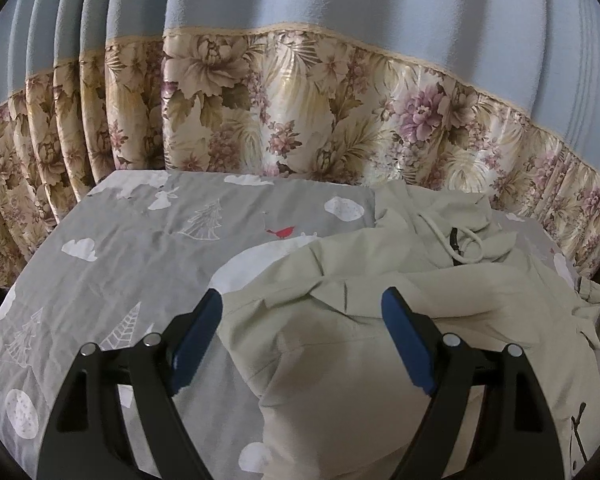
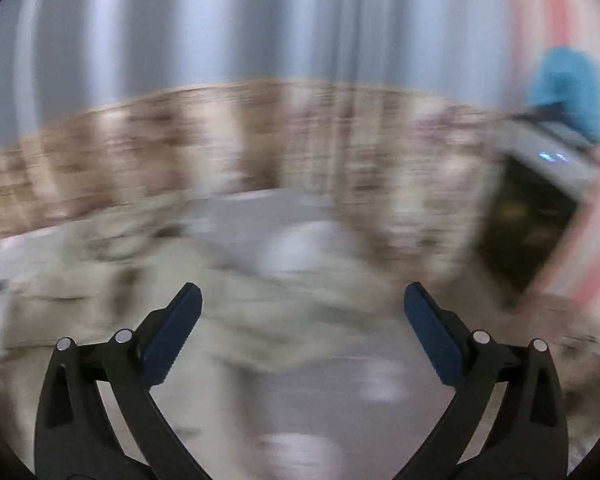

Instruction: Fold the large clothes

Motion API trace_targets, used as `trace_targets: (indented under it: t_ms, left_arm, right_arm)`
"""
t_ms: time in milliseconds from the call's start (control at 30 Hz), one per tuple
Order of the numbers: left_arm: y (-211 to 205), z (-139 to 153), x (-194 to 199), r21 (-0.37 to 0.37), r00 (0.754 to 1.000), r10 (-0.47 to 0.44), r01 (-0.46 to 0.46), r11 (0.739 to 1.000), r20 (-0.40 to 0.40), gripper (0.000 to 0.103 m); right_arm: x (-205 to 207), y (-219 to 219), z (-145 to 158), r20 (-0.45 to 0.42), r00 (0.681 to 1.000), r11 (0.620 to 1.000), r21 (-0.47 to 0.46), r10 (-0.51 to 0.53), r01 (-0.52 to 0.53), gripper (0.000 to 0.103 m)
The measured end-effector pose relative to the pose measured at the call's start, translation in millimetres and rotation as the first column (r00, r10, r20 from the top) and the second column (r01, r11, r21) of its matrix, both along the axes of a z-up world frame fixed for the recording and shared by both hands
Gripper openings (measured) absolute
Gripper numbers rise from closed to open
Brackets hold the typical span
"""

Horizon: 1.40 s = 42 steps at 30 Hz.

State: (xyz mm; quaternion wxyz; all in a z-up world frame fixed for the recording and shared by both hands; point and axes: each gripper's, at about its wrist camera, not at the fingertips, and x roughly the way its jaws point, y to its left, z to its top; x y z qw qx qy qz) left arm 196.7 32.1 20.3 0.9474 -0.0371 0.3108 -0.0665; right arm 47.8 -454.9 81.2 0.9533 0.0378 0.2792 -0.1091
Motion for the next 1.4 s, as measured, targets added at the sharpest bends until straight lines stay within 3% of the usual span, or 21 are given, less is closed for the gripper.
trace_targets:
  t_ms: [67,167,267,333,367,433,467,500,533,633,700,733,767,833,900,967,1000,1100,1233,1333,1400]
  left_arm:
    - [-1.8,-1.7,0.5,0.010,1.000,-0.007,0.007,1.000,-0.003,0.082]
    - [0.2,-4.6,2.7,0.007,1.000,-0.001,0.001,1.000,-0.008,0.083]
    - [4.9,-6.6,5.8,0.001,1.000,0.016,-0.016,1.000,-0.015,0.083]
    - [7.7,-8.3,7.3,-0.004,1.000,0.022,-0.022,1.000,-0.020,0.083]
    - [8.6,-9.1,6.9,-0.005,1.000,0.022,-0.022,1.000,-0.022,0.083]
    - [9.5,-11.8,8.3,-0.002,0.999,0.020,-0.020,1.000,-0.030,0.083]
    - [8.5,-13.6,9.3,0.002,0.999,0.016,-0.016,1.000,-0.035,0.084]
    - [7.2,-15.9,10.3,0.010,0.999,0.016,-0.015,1.000,-0.040,0.084]
    - [5.6,-18.3,11.8,0.020,0.999,0.016,-0.015,1.000,-0.049,0.084]
    - [1.3,-23.3,13.6,0.041,0.998,0.018,-0.015,0.999,-0.058,0.084]
    - [-5.3,-29.7,17.2,0.074,0.997,0.017,-0.011,0.997,-0.082,0.084]
    - [-9.5,-34.5,19.4,0.099,0.995,0.018,-0.008,0.995,-0.098,0.084]
    - [-15.0,-40.9,21.7,0.133,0.994,0.019,-0.004,0.991,-0.111,0.084]
    - [-19.9,-48.8,24.3,0.161,0.991,0.009,0.013,0.987,-0.132,0.084]
    - [-16.9,-43.4,21.7,0.121,0.991,-0.029,0.045,0.992,-0.133,0.084]
    - [-14.2,-22.4,18.2,0.075,0.995,-0.044,0.051,0.996,-0.091,0.084]
    - [-16.2,-12.7,18.8,0.077,0.996,-0.048,0.053,0.996,-0.069,0.084]
    - [-36.1,10.4,36.6,0.160,0.996,-0.084,0.089,0.983,-0.037,0.084]
    - [-55.0,15.6,82.6,0.165,0.992,-0.085,0.100,0.981,-0.097,0.084]
    - [-68.1,15.2,114.5,0.137,0.986,-0.092,0.111,0.984,-0.139,0.084]
    - [-80.8,12.9,136.1,0.168,0.988,-0.061,0.085,0.982,-0.145,0.084]
  right_arm:
    - [35.8,40.0,-13.3,-0.034,0.990,0.989,0.062,0.134,-0.132,0.100]
    - [76.8,103.7,-36.9,-0.071,0.953,0.954,0.080,0.293,-0.288,0.099]
    - [118.7,154.6,-71.0,-0.153,0.922,0.934,0.075,0.356,-0.349,0.087]
    - [145.8,166.8,-93.3,-0.219,0.927,0.951,0.006,0.304,-0.311,0.065]
    - [158.4,168.1,-107.1,-0.250,0.922,0.953,0.009,0.296,-0.303,0.057]
    - [168.4,163.7,-125.1,-0.299,0.904,0.951,0.054,0.306,-0.304,0.028]
    - [166.0,164.2,-128.7,-0.292,0.901,0.946,0.056,0.322,-0.320,0.024]
    - [160.2,166.5,-127.6,-0.278,0.905,0.944,0.024,0.322,-0.329,0.011]
    - [154.9,167.0,-124.4,-0.270,0.914,0.947,-0.017,0.304,-0.320,0.008]
    - [133.2,136.5,-102.8,-0.187,0.961,0.977,-0.022,0.204,-0.212,0.008]
    - [133.9,116.3,-107.6,-0.221,0.963,0.987,-0.017,0.154,-0.161,0.010]
    - [139.0,110.8,-118.8,-0.287,0.943,0.984,-0.007,0.166,-0.176,0.017]
    - [140.4,108.4,-124.2,-0.295,0.940,0.984,-0.001,0.170,-0.179,0.024]
    - [131.1,97.3,-115.0,-0.258,0.948,0.981,0.005,0.188,-0.194,0.057]
    - [128.0,86.4,-98.9,-0.202,0.958,0.979,0.044,0.204,-0.199,0.068]
    - [133.2,74.8,-80.0,-0.163,0.950,0.963,0.095,0.267,-0.254,0.069]
    - [141.3,73.1,-73.7,-0.175,0.948,0.964,0.072,0.267,-0.258,0.069]
    - [175.1,70.5,-61.4,-0.192,0.937,0.955,0.000,0.290,-0.296,0.068]
    - [224.0,71.2,-62.9,-0.243,0.904,0.935,0.151,0.351,-0.322,0.064]
    - [257.7,79.5,-69.6,-0.271,0.902,0.938,0.189,0.335,-0.292,0.065]
    - [281.3,85.8,-76.4,-0.305,0.900,0.946,0.193,0.311,-0.262,0.065]
